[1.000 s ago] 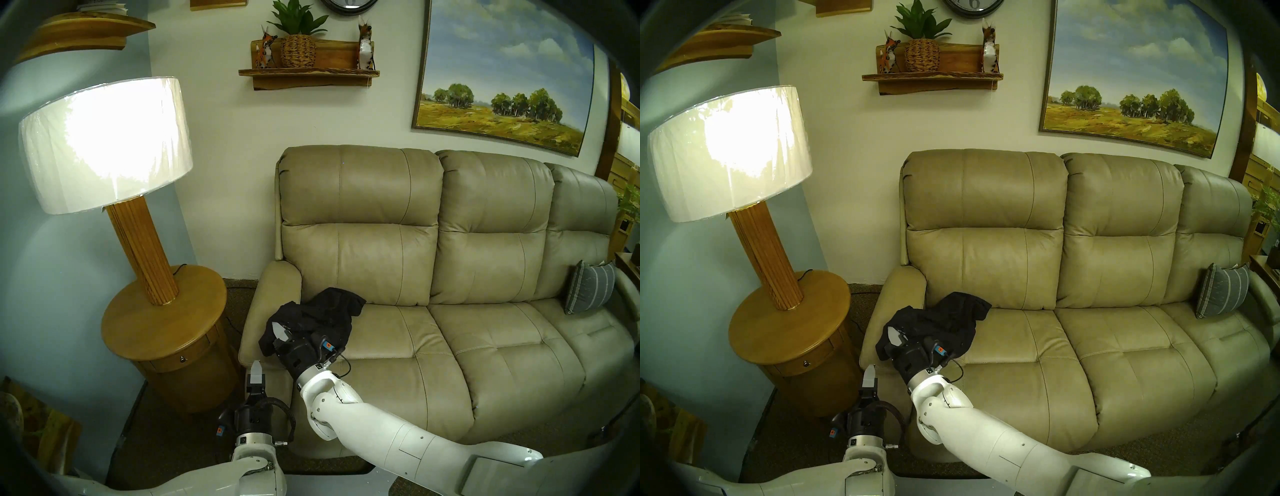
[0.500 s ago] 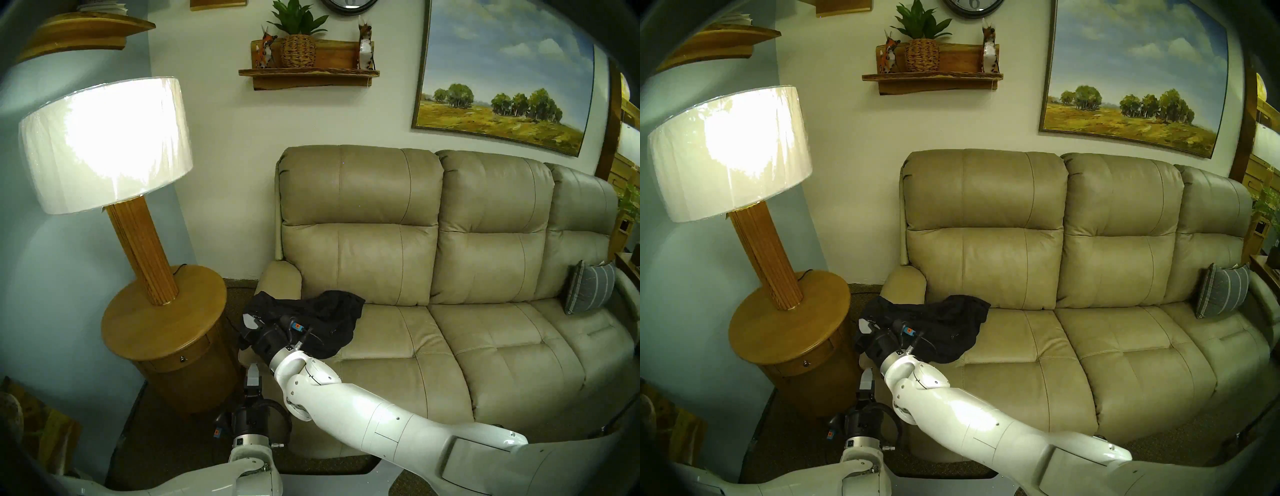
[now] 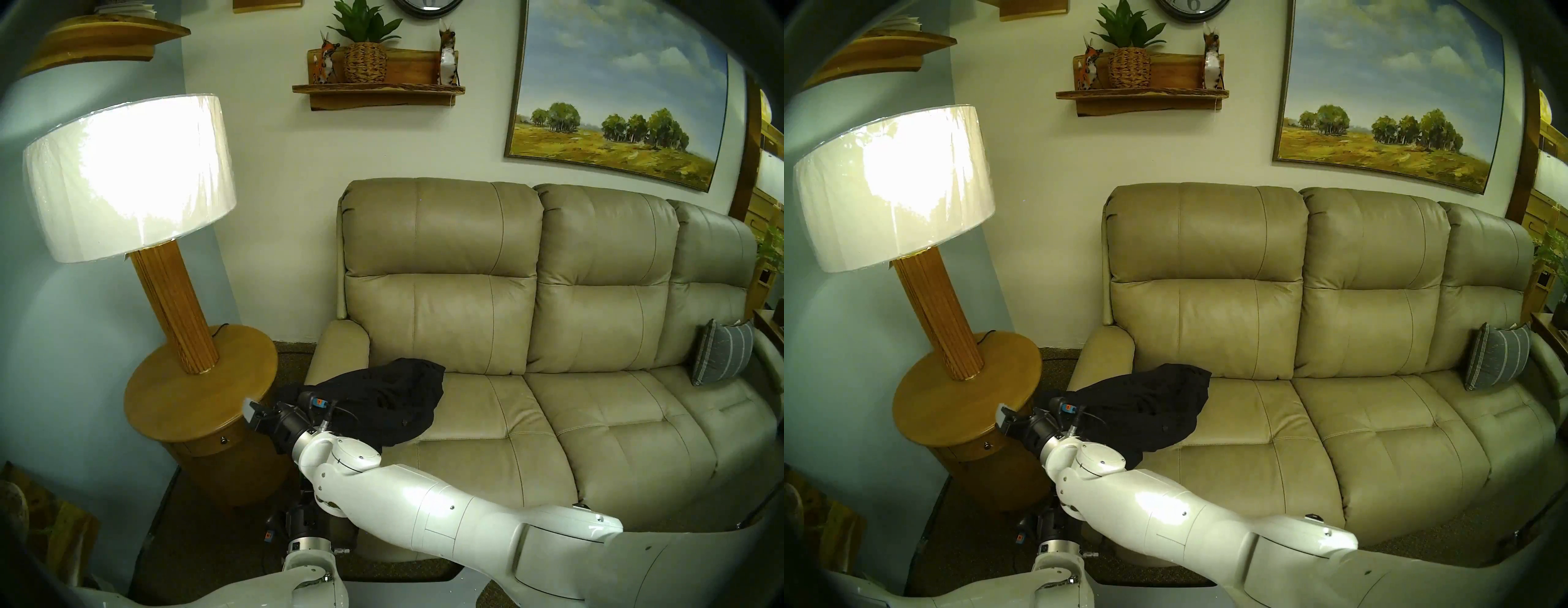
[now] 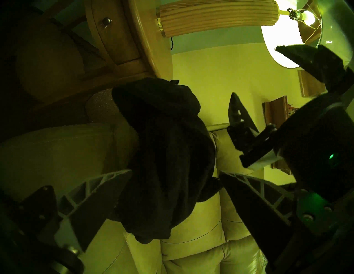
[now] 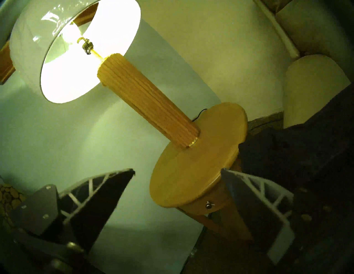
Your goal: Drape jacket on sofa arm
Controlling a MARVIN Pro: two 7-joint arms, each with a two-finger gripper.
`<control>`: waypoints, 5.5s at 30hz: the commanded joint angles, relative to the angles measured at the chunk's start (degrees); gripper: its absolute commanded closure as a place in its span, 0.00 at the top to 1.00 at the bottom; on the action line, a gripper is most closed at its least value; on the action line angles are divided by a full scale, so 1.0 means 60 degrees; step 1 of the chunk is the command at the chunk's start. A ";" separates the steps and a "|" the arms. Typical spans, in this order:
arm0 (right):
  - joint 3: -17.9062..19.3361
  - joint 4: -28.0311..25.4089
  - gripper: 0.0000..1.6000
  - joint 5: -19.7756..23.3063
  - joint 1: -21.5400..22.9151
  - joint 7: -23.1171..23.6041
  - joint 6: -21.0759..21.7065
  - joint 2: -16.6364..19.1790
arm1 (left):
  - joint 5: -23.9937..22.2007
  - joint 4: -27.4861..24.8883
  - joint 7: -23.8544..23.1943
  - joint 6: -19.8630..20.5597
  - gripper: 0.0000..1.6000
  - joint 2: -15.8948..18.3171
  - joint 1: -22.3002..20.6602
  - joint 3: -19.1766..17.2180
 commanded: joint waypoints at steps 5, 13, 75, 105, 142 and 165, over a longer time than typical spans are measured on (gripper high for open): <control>0.0263 0.1205 1.00 -0.0156 0.0674 -0.0158 -0.0581 -0.1457 | 0.0187 -0.0002 -0.0178 0.0046 1.00 -0.0436 -0.0267 0.0047; 0.1357 0.0109 1.00 0.0560 0.0195 0.0404 -0.1546 -0.0607 | 0.0384 -0.0289 -0.0283 -0.0085 1.00 -0.0465 -0.0388 0.0037; 0.3812 -0.2419 1.00 0.2004 -0.5617 0.4761 0.0019 0.6963 | 0.0520 -0.0246 -0.0098 -0.0443 1.00 -0.0570 -0.0442 0.0053; 0.3884 -0.2434 1.00 0.3812 -0.5716 0.9255 0.4130 0.7415 | -0.0370 -0.0325 0.1144 0.0940 1.00 -0.0269 -0.1702 -0.0973; 0.3488 0.0049 1.00 0.3536 -0.4643 1.1229 0.4847 0.5958 | -0.1279 0.3827 0.5172 0.4946 0.00 -0.1705 -0.5291 -0.3291; 0.3299 0.0644 1.00 0.3188 -0.4671 1.1950 0.4868 0.5857 | -0.1812 0.8164 0.4667 0.4648 0.00 -0.1911 -0.6439 -0.4530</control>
